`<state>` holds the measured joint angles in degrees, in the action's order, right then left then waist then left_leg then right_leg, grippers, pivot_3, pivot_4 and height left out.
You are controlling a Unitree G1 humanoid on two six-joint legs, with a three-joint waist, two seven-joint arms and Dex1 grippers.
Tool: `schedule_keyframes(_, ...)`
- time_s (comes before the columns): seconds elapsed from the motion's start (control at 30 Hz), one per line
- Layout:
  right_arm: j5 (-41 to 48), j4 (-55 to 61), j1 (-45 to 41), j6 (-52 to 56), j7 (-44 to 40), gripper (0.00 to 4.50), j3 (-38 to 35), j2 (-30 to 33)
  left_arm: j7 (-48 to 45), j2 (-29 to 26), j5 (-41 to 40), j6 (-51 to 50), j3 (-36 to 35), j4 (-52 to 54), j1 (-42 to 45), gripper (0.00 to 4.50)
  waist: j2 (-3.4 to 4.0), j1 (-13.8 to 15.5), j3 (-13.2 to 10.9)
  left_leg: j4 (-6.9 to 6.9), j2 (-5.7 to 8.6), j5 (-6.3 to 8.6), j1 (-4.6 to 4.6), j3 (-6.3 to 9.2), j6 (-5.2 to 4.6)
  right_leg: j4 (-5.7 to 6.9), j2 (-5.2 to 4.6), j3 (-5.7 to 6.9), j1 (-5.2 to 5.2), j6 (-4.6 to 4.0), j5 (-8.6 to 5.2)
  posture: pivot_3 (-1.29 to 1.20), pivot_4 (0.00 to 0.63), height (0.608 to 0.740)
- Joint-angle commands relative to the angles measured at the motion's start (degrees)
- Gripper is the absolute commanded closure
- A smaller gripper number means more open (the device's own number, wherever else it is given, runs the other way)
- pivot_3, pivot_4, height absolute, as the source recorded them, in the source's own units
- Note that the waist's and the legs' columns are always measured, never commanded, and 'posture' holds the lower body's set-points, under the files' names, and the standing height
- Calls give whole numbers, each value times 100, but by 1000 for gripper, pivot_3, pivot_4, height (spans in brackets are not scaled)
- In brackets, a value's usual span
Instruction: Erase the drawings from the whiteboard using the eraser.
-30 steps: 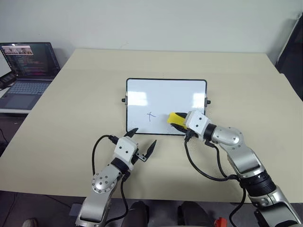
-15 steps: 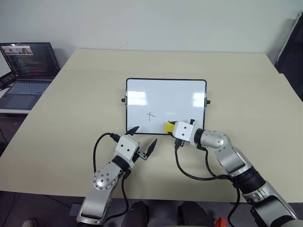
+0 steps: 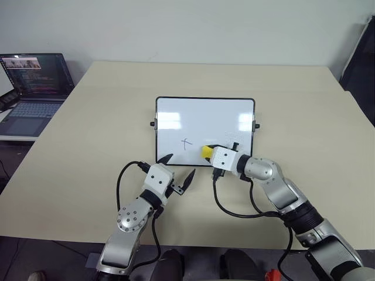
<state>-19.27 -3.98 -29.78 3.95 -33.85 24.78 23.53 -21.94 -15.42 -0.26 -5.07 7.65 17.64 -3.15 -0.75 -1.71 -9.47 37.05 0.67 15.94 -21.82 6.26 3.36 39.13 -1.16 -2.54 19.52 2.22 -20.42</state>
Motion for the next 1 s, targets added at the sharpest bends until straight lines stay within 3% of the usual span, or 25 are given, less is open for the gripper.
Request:
schedule_keyframes(0.03, -270, -151, 163, 37, -26, 3137, -185, 457, -3, 3, -35, -14, 29, 284, 4, 0, 0, 37, 0, 1, 1, 0, 2, 1, 0, -1, -1, 0, -5, 0, 0, 0, 150, 740)
schedule_keyframes(0.53, -60, 231, 899, -2, -170, 3137, -781, 1646, -53, 9, -86, -95, 67, 213, 205, 0, -10, 163, 8, 4, 8, -3, 47, 10, -6, -8, -4, 0, -61, 0, 13, 0, 150, 740)
schedule_keyframes(0.77, 506, 998, 943, 134, -78, 3137, -970, 914, -117, 20, -104, -101, 118, 189, 259, 0, -11, 130, 1, -5, 6, -2, 94, 10, -7, -17, -2, -4, -107, 1, 12, 0, 150, 740)
schedule_keyframes(1.0, 412, 1036, 608, -45, 51, 3137, -701, 167, -137, -5, -109, -118, 126, 227, 254, 0, -6, 8, -5, -10, -2, -4, 40, -6, -3, -15, 3, -3, -40, -1, 12, 0, 150, 740)
